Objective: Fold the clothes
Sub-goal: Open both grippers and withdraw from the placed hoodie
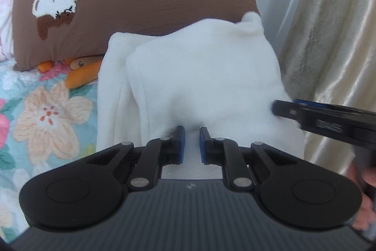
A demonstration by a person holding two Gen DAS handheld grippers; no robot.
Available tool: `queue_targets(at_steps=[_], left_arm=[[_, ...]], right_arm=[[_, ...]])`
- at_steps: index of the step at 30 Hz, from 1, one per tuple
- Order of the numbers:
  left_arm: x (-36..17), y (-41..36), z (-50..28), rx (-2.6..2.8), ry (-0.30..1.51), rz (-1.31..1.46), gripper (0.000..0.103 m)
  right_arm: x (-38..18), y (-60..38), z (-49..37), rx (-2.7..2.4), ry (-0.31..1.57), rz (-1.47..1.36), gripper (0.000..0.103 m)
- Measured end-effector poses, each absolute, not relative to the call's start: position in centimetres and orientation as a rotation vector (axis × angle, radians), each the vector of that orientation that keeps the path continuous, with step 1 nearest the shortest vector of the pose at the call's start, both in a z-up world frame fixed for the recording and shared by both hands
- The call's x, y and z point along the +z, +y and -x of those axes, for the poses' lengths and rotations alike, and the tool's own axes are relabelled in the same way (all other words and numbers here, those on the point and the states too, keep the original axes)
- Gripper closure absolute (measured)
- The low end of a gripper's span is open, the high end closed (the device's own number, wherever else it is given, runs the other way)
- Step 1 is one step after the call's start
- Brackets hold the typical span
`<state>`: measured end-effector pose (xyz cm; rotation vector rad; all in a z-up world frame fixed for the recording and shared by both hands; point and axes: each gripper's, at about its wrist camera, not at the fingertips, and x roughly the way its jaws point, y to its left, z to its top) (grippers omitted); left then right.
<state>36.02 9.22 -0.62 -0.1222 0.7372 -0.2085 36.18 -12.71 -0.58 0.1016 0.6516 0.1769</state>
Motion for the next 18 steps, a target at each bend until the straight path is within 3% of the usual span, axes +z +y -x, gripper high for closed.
queue_targets(at_steps=[1, 3, 4, 5, 18], left_arm=[[-0.1, 9.1, -35.1, -0.202, 0.743, 0.107, 0.077], [1.0, 8.9, -32.7, -0.193, 0.751, 0.094, 0.045], [1.6, 8.8, -31.2, -0.187, 0.748, 0.097, 0.021], [2.1, 8.7, -29.6, -0.181, 0.740, 0.105, 0.015], [3.8, 9.5, -14.7, -0.092, 0.872, -0.026, 0.008]], right_arm=[[-0.2, -12.7, -34.4, 0.183, 0.653, -0.118, 0.040], [0.5, -12.5, -30.6, 0.176, 0.649, -0.108, 0.027], [0.8, -12.3, -28.7, 0.164, 0.638, -0.091, 0.021], [0.9, -12.2, -26.9, 0.156, 0.628, -0.072, 0.019], [3.6, -11.0, -14.6, 0.017, 0.760, -0.023, 0.014]])
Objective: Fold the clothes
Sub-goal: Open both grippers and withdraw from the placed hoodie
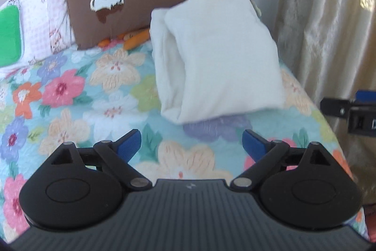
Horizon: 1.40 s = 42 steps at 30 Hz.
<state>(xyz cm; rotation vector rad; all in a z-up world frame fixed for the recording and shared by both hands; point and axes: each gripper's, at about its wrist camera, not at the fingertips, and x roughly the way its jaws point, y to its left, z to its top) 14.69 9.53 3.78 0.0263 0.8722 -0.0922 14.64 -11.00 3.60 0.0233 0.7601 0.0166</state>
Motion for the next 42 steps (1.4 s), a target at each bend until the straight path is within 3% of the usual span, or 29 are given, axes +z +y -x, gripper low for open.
queue_targets(at_steps=[7, 42], left_arm=[[3.0, 10.7, -12.1, -0.028, 0.938, 0.030, 0.008], [2.7, 5.8, -10.6, 0.028, 0.882, -0.117, 0.003]], right_arm=[[3.9, -9.7, -11.5, -0.064, 0.751, -0.002, 0.013], [2.1, -9.9, -7.6, -0.015, 0.612, -0.131, 0.011]])
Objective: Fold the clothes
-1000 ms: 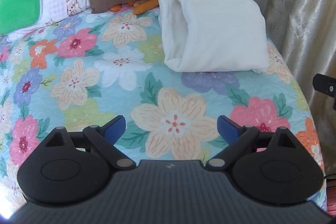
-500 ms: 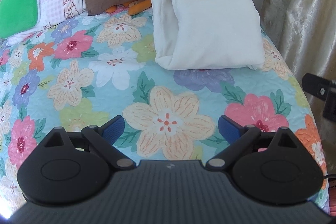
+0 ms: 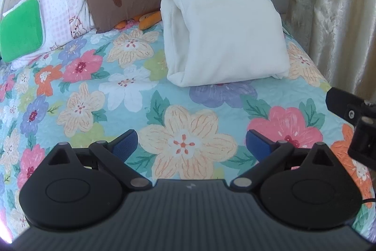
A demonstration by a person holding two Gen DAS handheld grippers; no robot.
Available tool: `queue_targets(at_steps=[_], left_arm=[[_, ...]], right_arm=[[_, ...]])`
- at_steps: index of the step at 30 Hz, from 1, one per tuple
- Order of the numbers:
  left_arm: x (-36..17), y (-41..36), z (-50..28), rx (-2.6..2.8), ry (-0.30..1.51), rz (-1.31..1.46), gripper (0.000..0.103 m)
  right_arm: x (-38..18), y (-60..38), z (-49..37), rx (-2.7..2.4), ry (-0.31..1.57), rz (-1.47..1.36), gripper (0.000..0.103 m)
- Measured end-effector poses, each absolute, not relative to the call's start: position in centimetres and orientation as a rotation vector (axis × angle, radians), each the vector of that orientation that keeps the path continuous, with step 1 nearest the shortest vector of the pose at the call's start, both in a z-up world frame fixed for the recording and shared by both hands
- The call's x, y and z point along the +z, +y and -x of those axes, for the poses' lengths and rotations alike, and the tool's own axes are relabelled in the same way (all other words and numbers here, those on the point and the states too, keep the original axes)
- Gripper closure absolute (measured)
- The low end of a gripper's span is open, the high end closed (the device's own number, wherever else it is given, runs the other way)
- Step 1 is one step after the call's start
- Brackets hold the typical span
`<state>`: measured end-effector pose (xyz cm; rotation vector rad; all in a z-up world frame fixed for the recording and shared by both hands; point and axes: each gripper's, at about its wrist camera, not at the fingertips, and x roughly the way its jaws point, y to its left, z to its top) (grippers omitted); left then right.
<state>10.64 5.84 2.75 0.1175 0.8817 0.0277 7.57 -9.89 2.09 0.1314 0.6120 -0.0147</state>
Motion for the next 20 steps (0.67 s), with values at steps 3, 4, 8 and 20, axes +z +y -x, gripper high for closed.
queue_targets(at_steps=[3, 4, 8, 20], left_arm=[[2.6, 5.6, -10.6, 0.029, 0.878, -0.114, 0.002], [2.6, 5.4, -10.6, 0.033, 0.869, -0.119, 0.000], [2.8, 5.0, -10.4, 0.030, 0.849, -0.128, 0.000], [3.5, 5.2, -10.1, 0.019, 0.857, -0.123, 0.000]], right_arm=[[1.9, -10.3, -7.6, -0.029, 0.619, -0.146, 0.011], [1.9, -10.4, -7.6, -0.033, 0.620, -0.152, 0.011], [1.6, -10.7, -7.7, -0.048, 0.628, -0.164, 0.011], [1.5, -11.1, -7.6, -0.078, 0.616, -0.127, 0.011]])
